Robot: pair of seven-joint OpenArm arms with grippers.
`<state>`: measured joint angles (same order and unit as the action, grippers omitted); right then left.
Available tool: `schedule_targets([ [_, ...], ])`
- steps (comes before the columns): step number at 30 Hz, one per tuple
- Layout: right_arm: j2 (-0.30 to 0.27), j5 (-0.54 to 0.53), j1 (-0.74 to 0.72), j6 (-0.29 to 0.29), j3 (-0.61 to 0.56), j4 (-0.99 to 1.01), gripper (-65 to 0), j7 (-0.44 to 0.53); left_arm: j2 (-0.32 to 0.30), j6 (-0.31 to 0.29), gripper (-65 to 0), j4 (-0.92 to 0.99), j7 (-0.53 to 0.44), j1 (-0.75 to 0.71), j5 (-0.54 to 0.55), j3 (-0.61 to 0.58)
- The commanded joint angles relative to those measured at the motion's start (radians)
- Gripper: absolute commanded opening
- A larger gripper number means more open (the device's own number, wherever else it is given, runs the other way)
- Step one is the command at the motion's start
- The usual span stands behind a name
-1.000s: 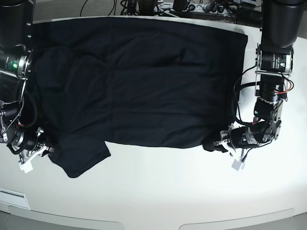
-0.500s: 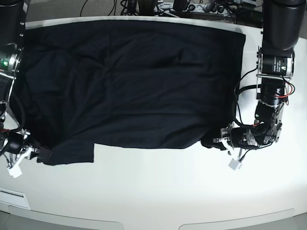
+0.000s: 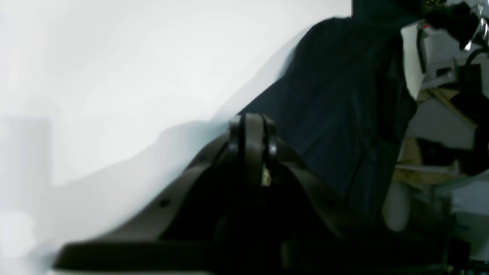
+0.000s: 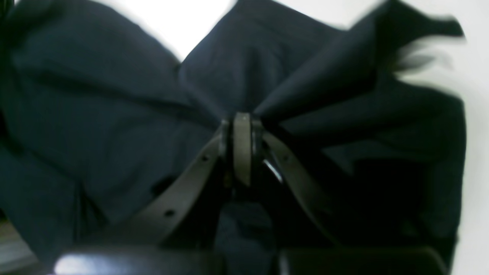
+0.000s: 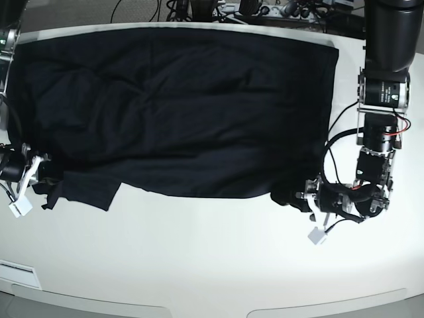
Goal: Fold the T-shirt properly
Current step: 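Lift the hem with both grippers and fold it over toward the collar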
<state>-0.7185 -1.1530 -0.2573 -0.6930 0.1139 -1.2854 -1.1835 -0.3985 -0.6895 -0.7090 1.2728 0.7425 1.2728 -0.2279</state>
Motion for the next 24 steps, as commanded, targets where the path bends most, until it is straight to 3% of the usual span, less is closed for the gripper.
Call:
schedule_targets([
  [1, -0.045, -0.018, -0.004, -0.005, 0.011, -0.041, -65.0, 0.019, -0.031, -0.009, -65.0, -0.035, -0.006, 0.039, 0.023, 0.007],
  [5, -0.088, -0.018, 0.045, -0.005, 0.011, -0.118, -65.0, 0.019, -0.085, -0.009, -65.0, -0.093, -0.007, 0.039, 0.023, 0.007],
  [9, -0.097, -0.018, 0.048, -0.005, 0.011, -0.135, -65.0, 0.018, -0.109, -0.009, -65.0, -0.108, 0.008, 0.039, 0.035, 0.007],
  [13, -0.097, -0.018, 0.049, -0.005, 0.011, -0.135, -65.0, -0.006, -0.123, -0.009, -65.0, -0.108, 0.123, 0.039, 0.201, 0.007],
  [18, -0.101, -0.022, 0.049, -0.005, 0.011, -0.148, -65.0, -0.023, -0.127, -0.009, -65.0, -0.142, 0.123, 0.026, 0.211, 0.007],
  [24, -0.125, -0.087, 0.049, -0.005, 0.011, -0.208, -65.0, -0.079, -0.184, -0.009, -65.0, -0.407, 0.123, -0.07, 0.211, 0.007],
])
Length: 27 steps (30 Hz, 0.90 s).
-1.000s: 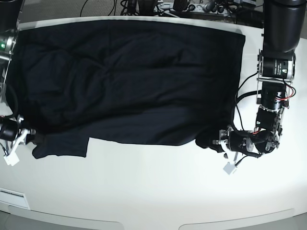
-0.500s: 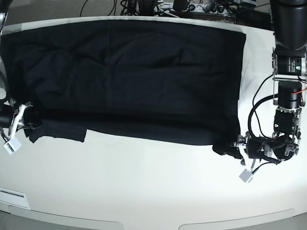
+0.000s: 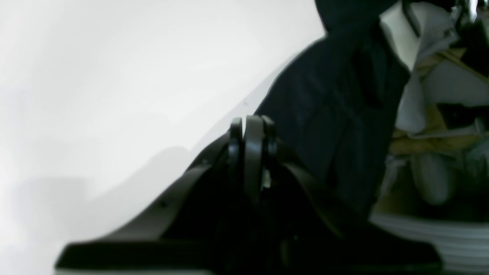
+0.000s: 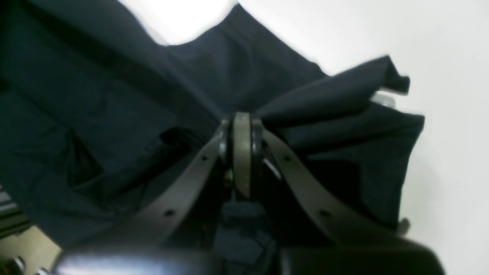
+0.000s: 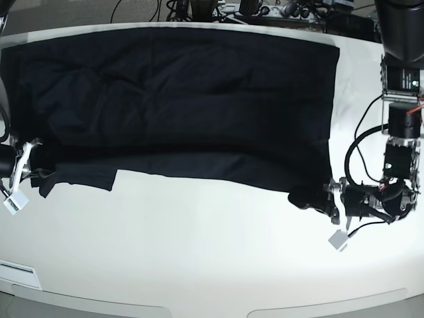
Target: Fold the T-shirt properly
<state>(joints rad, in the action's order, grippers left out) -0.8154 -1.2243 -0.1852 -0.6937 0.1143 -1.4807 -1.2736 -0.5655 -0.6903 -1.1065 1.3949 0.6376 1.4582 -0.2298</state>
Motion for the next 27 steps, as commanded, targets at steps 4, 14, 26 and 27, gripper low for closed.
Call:
schedule_targets([
  [4, -0.037, -0.057, -0.023, 0.006, 0.011, -0.031, -65.0, -0.033, -0.087, -0.008, -65.0, -0.162, 0.001, -0.043, 0.025, 0.009],
  [14, -0.079, -0.08, -0.023, 0.006, 0.011, -0.031, -65.0, -0.075, -0.266, -0.008, -65.0, -0.262, 0.001, -0.178, 0.025, 0.01],
  [26, -0.074, -0.259, -0.023, 0.031, 0.011, -0.031, -65.0, -0.11, -0.282, -0.008, -65.0, -0.401, 0.001, -0.288, 0.025, 0.009],
  [27, -0.06, -0.259, -0.023, 0.028, 0.011, -0.031, -65.0, -0.092, -0.282, -0.008, -65.0, -0.405, 0.001, -0.296, 0.025, 0.009],
])
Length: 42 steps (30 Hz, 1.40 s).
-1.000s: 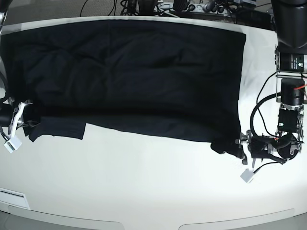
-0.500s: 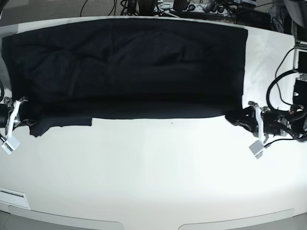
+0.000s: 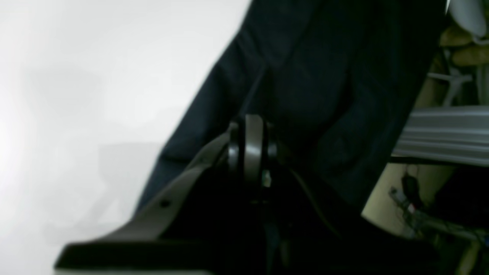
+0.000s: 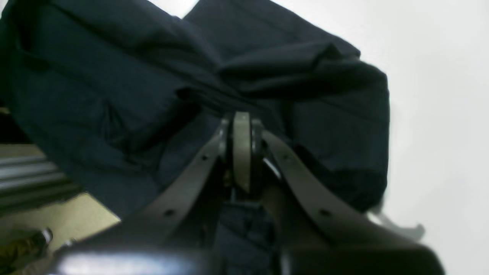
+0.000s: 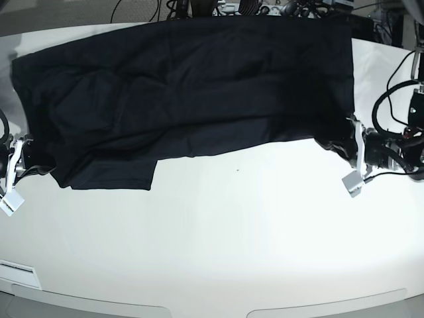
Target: Fold the T-shirt properly
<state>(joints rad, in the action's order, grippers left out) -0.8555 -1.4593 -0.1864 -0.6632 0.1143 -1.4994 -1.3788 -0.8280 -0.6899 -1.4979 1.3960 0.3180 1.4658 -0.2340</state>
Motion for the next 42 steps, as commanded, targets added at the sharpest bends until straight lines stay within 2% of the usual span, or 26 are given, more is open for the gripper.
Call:
schedule_targets([
  [1, 0.0, 0.007, -0.022, -0.001, 0.011, -0.013, -61.5, 0.033, -0.019, -0.008, -65.0, -0.013, 0.0, 0.018, 0.018, 0.013],
  [4, 0.086, 0.106, -0.022, 0.032, 0.011, -0.013, -37.6, 0.051, -0.019, -0.008, -65.0, -0.013, 0.0, 0.008, 0.018, 0.013],
  [5, 0.114, 0.13, -0.022, 0.032, 0.011, -0.013, -33.3, 0.06, -0.02, -0.008, -65.0, -0.013, 0.0, 0.008, 0.018, 0.013],
  [8, 0.184, 0.251, -0.022, 0.055, 0.011, -0.013, -32.8, 0.14, -0.02, -0.008, -65.0, -0.013, 0.0, 0.008, 0.018, 0.013],
  [11, 0.231, 0.366, -0.022, 0.086, 0.011, -0.013, -32.8, 0.213, -0.02, -0.008, -65.0, -0.013, 0.0, 0.008, 0.018, 0.013],
  [15, 0.281, 0.496, -0.022, 0.124, 0.011, -0.012, -32.8, 0.236, -0.02, -0.008, -65.0, -0.013, 0.0, 0.009, 0.018, 0.013],
  [18, 0.31, 0.522, -0.022, 0.135, 0.011, -0.012, -32.8, 0.244, -0.019, -0.008, -65.0, -0.013, 0.0, 0.009, 0.018, 0.013],
  [22, 0.315, 0.527, -0.027, 0.166, 0.011, -0.012, -32.9, 0.29, -0.019, -0.008, -65.0, -0.013, 0.0, 0.008, 0.018, 0.013],
  [24, 0.315, 0.559, -0.028, 0.194, 0.011, -0.012, -35.8, 0.332, -0.019, -0.008, -65.0, -0.013, 0.0, 0.008, 0.018, 0.013],
  [25, 0.315, 0.577, -0.027, 0.206, 0.011, -0.012, -41.1, 0.359, -0.019, -0.008, -65.0, -0.013, 0.0, 0.008, 0.018, 0.013],
  [27, 0.315, 0.608, -0.028, 0.229, 0.011, -0.012, -58.9, 0.391, -0.019, -0.008, -65.0, -0.013, 0.0, 0.009, 0.018, 0.013],
  [28, 0.315, 0.623, -0.03, 0.241, 0.011, -0.012, -65.0, 0.399, -0.019, -0.008, -65.0, -0.013, 0.0, 0.009, 0.018, 0.013],
  [31, 0.314, 0.627, -0.044, 0.248, 0.011, -0.013, -65.0, 0.398, -0.018, -0.008, -65.0, -0.013, -0.017, 0.009, 0.018, 0.013],
  [35, 0.314, 0.615, -0.071, 0.227, 0.011, -0.013, -64.2, 0.373, -0.018, -0.008, -65.0, -0.013, -0.018, 0.006, 0.018, 0.013],
  [38, 0.312, 0.61, -0.08, 0.204, 0.011, -0.013, -37.3, 0.346, -0.017, -0.008, -65.0, -0.012, -0.017, -0.008, 0.018, 0.013],
  [39, 0.312, 0.612, -0.079, 0.192, 0.011, -0.013, -31.4, 0.342, -0.017, -0.008, -65.0, -0.012, -0.017, -0.012, 0.018, 0.013],
  [42, 0.312, 0.639, -0.071, 0.192, 0.011, -0.013, -30.2, 0.335, -0.017, -0.008, -65.0, -0.012, -0.02, -0.023, 0.018, 0.013],
])
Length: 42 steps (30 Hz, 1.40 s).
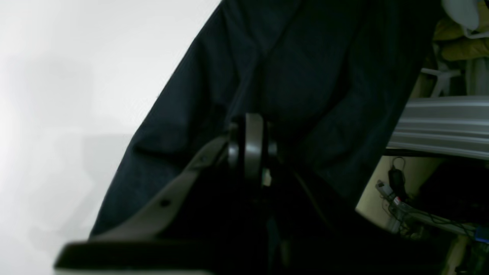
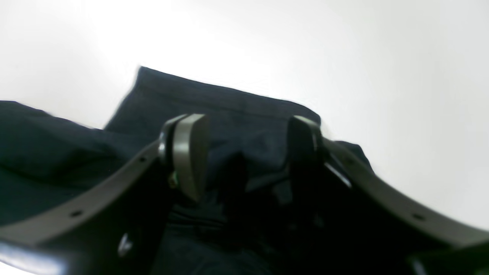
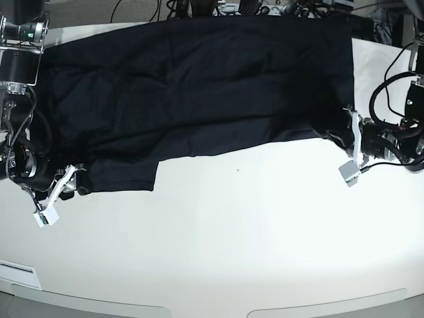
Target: Fold the T-shirt properly
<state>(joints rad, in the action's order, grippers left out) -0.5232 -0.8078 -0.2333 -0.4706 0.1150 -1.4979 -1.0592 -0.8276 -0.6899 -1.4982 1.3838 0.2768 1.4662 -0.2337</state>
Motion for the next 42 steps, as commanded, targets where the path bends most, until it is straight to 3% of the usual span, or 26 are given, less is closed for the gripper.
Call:
schedule_targets([
  [1, -0.02, -0.002, -0.019, -0.001, 0.01, -0.013, -30.2, 0.016, -0.017, -0.008, -65.0, -0.012, -0.008, 0.018, 0.017, 0.013],
  [7, -0.014, 0.008, -0.013, -0.002, 0.009, -0.003, -30.3, 0.025, -0.018, -0.008, -65.0, -0.012, -0.008, 0.019, 0.017, 0.013],
  [11, 0.03, 0.11, 0.002, -0.024, 0.009, -0.003, -30.3, 0.032, -0.018, -0.008, -65.0, -0.012, -0.008, 0.019, 0.017, 0.013],
  [15, 0.053, 0.127, 0.014, -0.027, 0.009, -0.003, -30.4, 0.047, -0.018, -0.008, -65.0, -0.012, -0.007, 0.019, 0.017, 0.013],
  [17, 0.055, 0.133, 0.014, -0.027, 0.009, -0.003, -37.5, 0.055, -0.018, -0.008, -65.0, -0.012, -0.007, 0.019, 0.017, 0.013],
  [20, 0.055, 0.132, 0.006, -0.018, 0.01, -0.003, -62.7, 0.079, -0.018, -0.008, -65.0, -0.012, -0.008, 0.019, 0.017, 0.013],
  [21, 0.055, 0.132, 0.002, -0.011, 0.01, -0.004, -65.0, 0.081, -0.017, -0.008, -65.0, -0.012, -0.008, 0.019, 0.017, 0.013],
  [25, 0.052, 0.09, -0.016, -0.029, 0.01, -0.03, -65.0, 0.073, -0.017, -0.008, -65.0, -0.012, -0.008, 0.019, 0.017, 0.013],
  [29, 0.025, -0.04, -0.014, -0.102, 0.01, -0.095, -65.0, 0.003, -0.018, -0.008, -65.0, -0.012, -0.031, 0.02, 0.017, 0.013],
  [32, -0.011, -0.117, 0.003, -0.118, 0.01, -0.161, -65.0, -0.04, -0.018, -0.008, -65.0, -0.012, -0.086, 0.02, 0.017, 0.013],
  [37, -0.071, -0.12, 0.031, -0.118, 0.01, -0.226, -65.0, -0.032, -0.018, -0.008, -65.0, -0.012, -0.199, 0.027, -0.134, 0.013],
  [42, -0.078, -0.093, 0.031, -0.117, 0.01, -0.229, -65.0, 0.027, -0.017, -0.008, -65.0, 0.024, -0.32, 0.098, -0.274, 0.013],
])
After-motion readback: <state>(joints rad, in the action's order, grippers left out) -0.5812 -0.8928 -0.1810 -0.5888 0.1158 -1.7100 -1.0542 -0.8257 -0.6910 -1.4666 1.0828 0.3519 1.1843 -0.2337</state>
